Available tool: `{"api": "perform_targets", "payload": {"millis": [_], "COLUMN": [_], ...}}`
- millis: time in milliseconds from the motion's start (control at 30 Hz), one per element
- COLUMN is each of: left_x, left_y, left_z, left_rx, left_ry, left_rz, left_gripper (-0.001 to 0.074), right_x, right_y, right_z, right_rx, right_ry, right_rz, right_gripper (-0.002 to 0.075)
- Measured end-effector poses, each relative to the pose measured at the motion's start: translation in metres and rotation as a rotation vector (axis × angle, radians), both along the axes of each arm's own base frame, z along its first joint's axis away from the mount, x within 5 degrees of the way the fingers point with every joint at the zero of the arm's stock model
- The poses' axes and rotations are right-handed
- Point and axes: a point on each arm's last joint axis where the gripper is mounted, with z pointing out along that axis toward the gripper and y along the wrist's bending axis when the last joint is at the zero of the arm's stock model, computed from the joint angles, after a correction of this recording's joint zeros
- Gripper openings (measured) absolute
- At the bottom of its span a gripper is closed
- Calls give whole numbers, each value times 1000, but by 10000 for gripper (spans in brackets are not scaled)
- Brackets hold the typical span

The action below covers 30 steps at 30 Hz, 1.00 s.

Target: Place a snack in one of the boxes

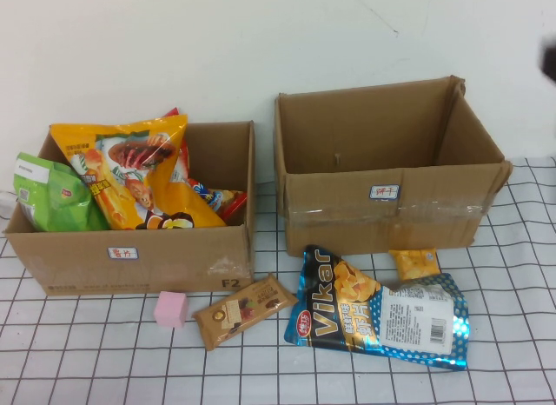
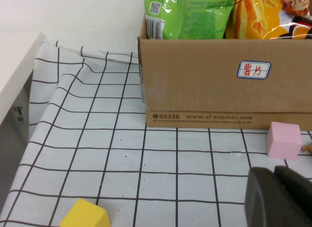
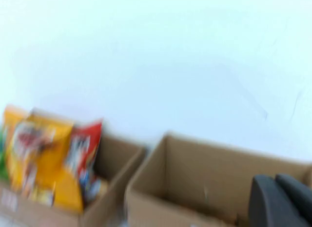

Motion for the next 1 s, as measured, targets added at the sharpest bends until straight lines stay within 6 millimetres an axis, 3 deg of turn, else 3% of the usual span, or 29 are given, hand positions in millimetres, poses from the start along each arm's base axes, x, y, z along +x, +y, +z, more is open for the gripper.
{"api": "perform_targets", "payload": {"millis": [333, 533, 700, 1000], "left_x": [0, 0, 0, 0], "left_y": [0, 0, 0, 0], "left_z": [0, 0, 0, 0], "left_rx": [0, 2, 2, 2], "left_ry": [0, 0, 0, 0], "left_rz": [0, -1, -1, -1], "left_gripper": [-2, -2, -1, -1], "right_x": [-123, -172, -185, -175], "right_y": [-49, -71, -81, -83], "right_z": [-43, -87, -109, -134], "right_rx": [-113, -144, -176, -227], "right_ry": [-45, -49, -117, -45], "right_rz": [75, 85, 52, -2], "right_gripper": [0, -1, -1, -1]}}
